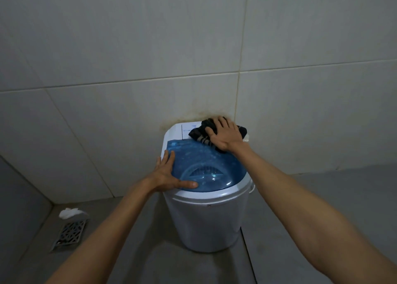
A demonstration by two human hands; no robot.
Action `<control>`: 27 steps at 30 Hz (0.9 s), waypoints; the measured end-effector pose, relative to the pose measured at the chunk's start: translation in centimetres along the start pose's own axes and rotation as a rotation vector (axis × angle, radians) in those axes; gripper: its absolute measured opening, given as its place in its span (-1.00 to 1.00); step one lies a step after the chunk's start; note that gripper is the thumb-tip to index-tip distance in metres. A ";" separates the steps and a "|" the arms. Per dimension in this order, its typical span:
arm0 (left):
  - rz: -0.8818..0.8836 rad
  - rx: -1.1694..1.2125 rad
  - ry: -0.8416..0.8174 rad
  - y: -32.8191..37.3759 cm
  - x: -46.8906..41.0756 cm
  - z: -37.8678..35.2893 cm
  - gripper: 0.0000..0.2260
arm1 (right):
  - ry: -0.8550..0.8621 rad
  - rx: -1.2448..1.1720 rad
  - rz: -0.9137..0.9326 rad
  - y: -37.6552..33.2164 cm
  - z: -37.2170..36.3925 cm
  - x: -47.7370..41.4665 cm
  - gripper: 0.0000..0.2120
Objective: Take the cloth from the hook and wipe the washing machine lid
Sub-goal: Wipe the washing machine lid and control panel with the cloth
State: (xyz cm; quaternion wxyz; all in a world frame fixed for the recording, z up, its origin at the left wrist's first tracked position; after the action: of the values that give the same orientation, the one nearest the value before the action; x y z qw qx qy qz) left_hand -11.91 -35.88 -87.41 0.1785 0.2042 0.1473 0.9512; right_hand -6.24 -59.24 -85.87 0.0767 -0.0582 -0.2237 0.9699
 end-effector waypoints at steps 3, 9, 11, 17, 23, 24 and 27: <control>-0.007 0.028 0.017 0.0 0.4 -0.4 0.20 | 0.062 -0.067 -0.129 -0.1 0.2 0.5 -0.38; 0.010 0.037 0.004 -0.1 0.5 0.0 0.32 | 0.120 -0.026 -0.205 -0.2 0.2 4.0 -0.32; 0.013 0.036 0.004 0.1 0.6 0.2 0.39 | 0.120 -0.016 -0.176 -0.2 0.2 5.7 -0.31; 0.025 0.025 0.039 0.3 1.2 0.3 0.25 | 0.107 -0.038 -0.166 -0.6 -0.3 11.4 -0.31; 0.020 0.184 0.021 2.1 3.2 2.6 -0.08 | -0.043 -0.078 -0.072 -2.0 -0.7 13.1 -0.37; 0.029 0.156 0.039 2.4 3.5 3.7 -0.19 | -0.093 -0.183 -0.007 -2.6 -0.5 12.7 -0.42; -0.024 -0.012 0.273 4.0 4.2 6.7 -0.42 | -0.038 -0.642 0.131 -3.9 1.9 11.9 -0.50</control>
State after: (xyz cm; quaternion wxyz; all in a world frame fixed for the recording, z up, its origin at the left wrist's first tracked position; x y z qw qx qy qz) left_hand -13.62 -36.39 -78.70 0.1694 0.0701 0.1668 0.9688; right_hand -17.74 -54.49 -83.38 -0.0123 -0.0758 -0.5151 0.8537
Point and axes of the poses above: each hand's wrist, its own x-axis away from the middle knuckle, its own z-axis out of the back of the hand, y = z × x, the point moved 4 cm from there along -x, towards the middle knuckle, and after that the axes turned 9 degrees about -x, right-handed, at the moved point
